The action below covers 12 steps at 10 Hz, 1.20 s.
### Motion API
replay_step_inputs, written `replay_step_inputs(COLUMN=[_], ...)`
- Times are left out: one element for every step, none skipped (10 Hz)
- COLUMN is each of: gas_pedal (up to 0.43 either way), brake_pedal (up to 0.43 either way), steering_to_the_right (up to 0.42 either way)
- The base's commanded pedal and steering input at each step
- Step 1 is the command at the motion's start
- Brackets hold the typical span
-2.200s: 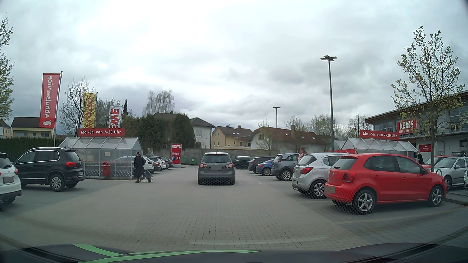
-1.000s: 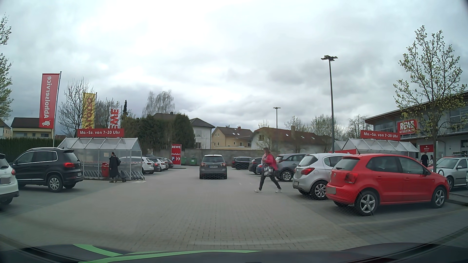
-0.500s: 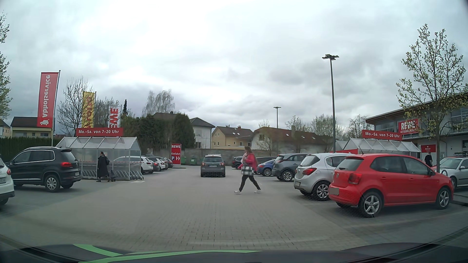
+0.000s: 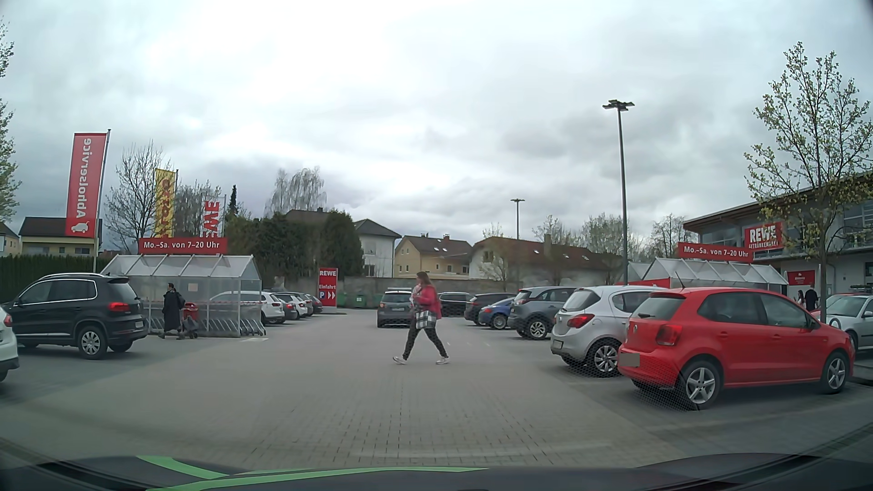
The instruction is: Follow the waypoints while adhering to traffic rules and regulations
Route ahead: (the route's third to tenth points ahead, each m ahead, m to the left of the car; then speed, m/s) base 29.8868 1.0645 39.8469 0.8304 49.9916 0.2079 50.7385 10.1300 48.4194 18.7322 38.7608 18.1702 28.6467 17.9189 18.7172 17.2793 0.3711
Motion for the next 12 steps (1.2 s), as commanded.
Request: replay_step_inputs(gas_pedal=[0.0,0.0,0.0,0.0,0.0,0.0,0.0,0.0,0.0,0.0,0.0,0.0], brake_pedal=[0.134,0.134,0.134,0.134,0.128,0.122,0.122,0.11,0.098,0.091,0.091,0.091], steering_to_the_right=[-0.003,-0.003,-0.003,-0.003,-0.003,-0.003,-0.003,-0.003,-0.003,-0.003,-0.003,-0.003])
